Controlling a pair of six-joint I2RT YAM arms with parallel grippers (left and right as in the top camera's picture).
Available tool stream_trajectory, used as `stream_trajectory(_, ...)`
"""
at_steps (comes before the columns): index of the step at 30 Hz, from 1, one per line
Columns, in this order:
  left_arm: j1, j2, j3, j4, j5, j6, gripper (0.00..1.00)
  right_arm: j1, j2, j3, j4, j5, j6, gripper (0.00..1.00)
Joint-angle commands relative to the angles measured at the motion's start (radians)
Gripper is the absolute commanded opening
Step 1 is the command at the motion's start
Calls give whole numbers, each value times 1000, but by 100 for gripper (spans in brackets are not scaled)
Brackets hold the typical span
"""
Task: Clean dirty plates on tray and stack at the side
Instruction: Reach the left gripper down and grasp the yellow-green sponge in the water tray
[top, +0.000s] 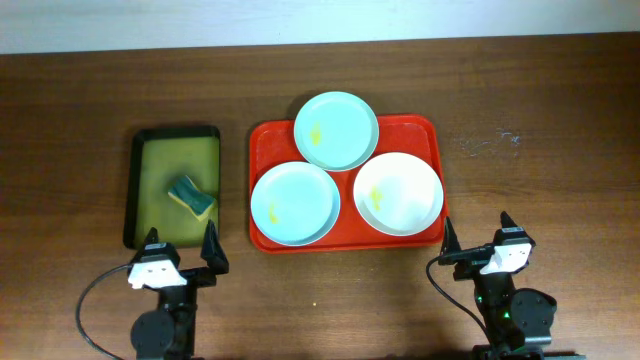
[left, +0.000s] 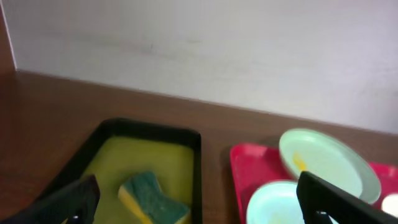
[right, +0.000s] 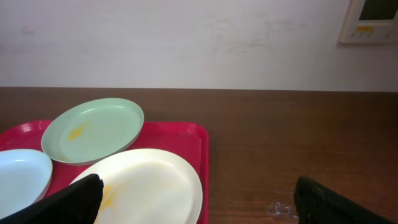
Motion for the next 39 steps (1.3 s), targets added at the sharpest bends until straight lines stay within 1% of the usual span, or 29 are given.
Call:
stream_trajectory(1, 6, -9, -7, 219, 126, 5, 99, -6, -11, -10, 1, 8, -4, 99)
stream_trajectory(3, 6, -9, -7, 401, 219, 5, 99, -6, -11, -10, 1, 8, -4, 99)
stream_trajectory(6, 6, -5, -7, 583, 218, 6, 100, -6, -11, -10, 1, 8, -4, 99)
stream_trajectory(7, 6, 16, 20, 636, 219, 62, 99, -6, -11, -10, 1, 8, -4, 99)
stream_trajectory(8, 6, 43, 65, 597, 215, 129, 99, -6, -10, -10, 1, 8, -4, 98)
stream_trajectory(9, 6, 82, 126, 521, 179, 165, 99, -6, -11, -10, 1, 8, -4, 99)
stream_trajectory(10, 6, 145, 209, 411, 101, 176, 99, -6, -11, -10, 1, 8, -4, 99)
stream_trajectory(11, 6, 274, 346, 248, 12, 218, 99, -6, -11, -10, 1, 8, -4, 99)
stream_trajectory(12, 6, 375, 444, 139, -4, 248, 99, -6, -11, -10, 1, 8, -4, 99)
stream_trajectory(13, 6, 532, 584, -10, 22, 254, 99, -6, -11, -10, 1, 8, -4, 99)
stream_trajectory(14, 6, 658, 696, -106, 125, 253, 99, -6, -11, -10, 1, 8, -4, 99)
stream_trajectory(16, 6, 836, 842, -233, 396, 253, 100, -6, -11, -10, 1, 8, -4, 99)
stream_trajectory(17, 6, 927, 901, -298, 498, 254, 99, -6, -11, -10, 1, 8, -4, 99)
stream_trajectory(18, 6, 1008, 939, -304, 520, 254, 99, -6, -11, -10, 1, 8, -4, 99)
stream_trajectory(19, 8, 1078, 972, -306, 496, 253, 99, -6, -11, -10, 1, 8, -4, 99)
stream_trajectory(20, 13, 1141, 1020, -341, 439, 242, 99, -6, -11, -10, 1, 8, -4, 99)
stream_trajectory(21, 33, 1235, 1138, -487, 184, 71, 100, -6, -11, -10, 1, 8, -4, 99)
stream_trajectory(22, 47, 1284, 1209, -583, 51, -37, 99, -6, -11, -10, 1, 8, -4, 99)
stream_trajectory(23, 66, 1345, 1295, -694, -58, -113, 99, -6, -10, -10, 1, 8, -4, 99)
stream_trajectory(24, 84, 1396, 1359, -759, -82, -130, 99, -6, -10, -10, 1, 8, -4, 99)
stream_trajectory(25, 97, 1438, 1395, -789, -64, -130, 99, -6, -11, -10, 1, 8, -4, 99)
stream_trajectory(28, 100, 1498, 1388, -803, -66, -137, 99, -6, -11, -10, 1, 8, -4, 99)
stream_trajectory(30, 100, 1556, 1387, -821, -64, -230, 99, -6, -11, -10, 1, 8, -4, 99)
stream_trajectory(31, 101, 1606, 1387, -827, -63, -322, 99, -6, -11, -10, 1, 8, -4, 99)
stream_trajectory(32, 101, 1633, 1387, -826, -63, -355, 99, -6, -11, -10, 1, 8, -4, 99)
stream_trajectory(39, 101, 1876, 1387, -857, -13, -368, 100, -6, -11, -10, 1, 8, -4, 99)
